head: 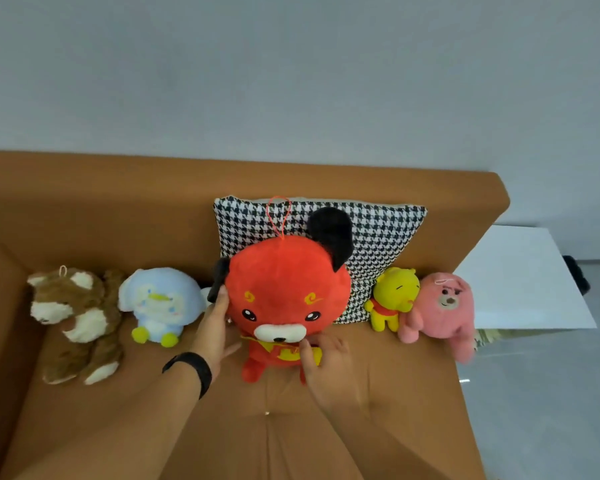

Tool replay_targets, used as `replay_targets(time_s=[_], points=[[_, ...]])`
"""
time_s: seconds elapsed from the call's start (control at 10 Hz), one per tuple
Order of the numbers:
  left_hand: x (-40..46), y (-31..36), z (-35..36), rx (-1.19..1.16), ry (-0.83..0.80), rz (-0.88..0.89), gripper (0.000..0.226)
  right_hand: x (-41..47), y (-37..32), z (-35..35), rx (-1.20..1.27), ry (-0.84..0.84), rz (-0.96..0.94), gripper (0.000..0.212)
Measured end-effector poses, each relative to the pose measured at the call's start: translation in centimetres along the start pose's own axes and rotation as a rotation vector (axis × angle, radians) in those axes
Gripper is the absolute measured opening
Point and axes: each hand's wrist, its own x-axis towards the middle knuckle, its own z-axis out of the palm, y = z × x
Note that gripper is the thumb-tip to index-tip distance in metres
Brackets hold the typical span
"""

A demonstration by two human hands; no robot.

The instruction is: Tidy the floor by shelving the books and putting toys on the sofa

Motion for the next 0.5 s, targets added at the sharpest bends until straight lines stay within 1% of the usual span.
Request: replay_targets(time_s=[0.1, 0.2, 0.3, 0.4, 0.5], points=[[0.9, 0.1, 0.1, 0.134, 0.239, 0.067, 0.066, 0.6, -1.5, -2.5, -0.081, -0.047, 0.04, 0.033], [-2.5, 1.6, 0.9, 0.309, 0.321, 0.154, 0.025, 1.1, -2.9, -4.3, -0.078, -0.198, 0.103, 0.039], [-6.4, 3.8, 1.9, 0.382, 0.311, 0.214, 0.022, 1.3, -4.7, -6.9, -0.058, -0.423, 0.194, 0.035], [-8.8, 6.3, 2.6, 0.422, 0.295, 0.206, 0.02, 2.4, -6.3, -9.1, -0.109, -0.611, 0.136, 0.042], [-12.1, 7.9, 2.7, 0.514, 0.25, 0.238, 0.035, 2.2, -8.6, -12.4, -0.176, -0.638, 0.112, 0.035]])
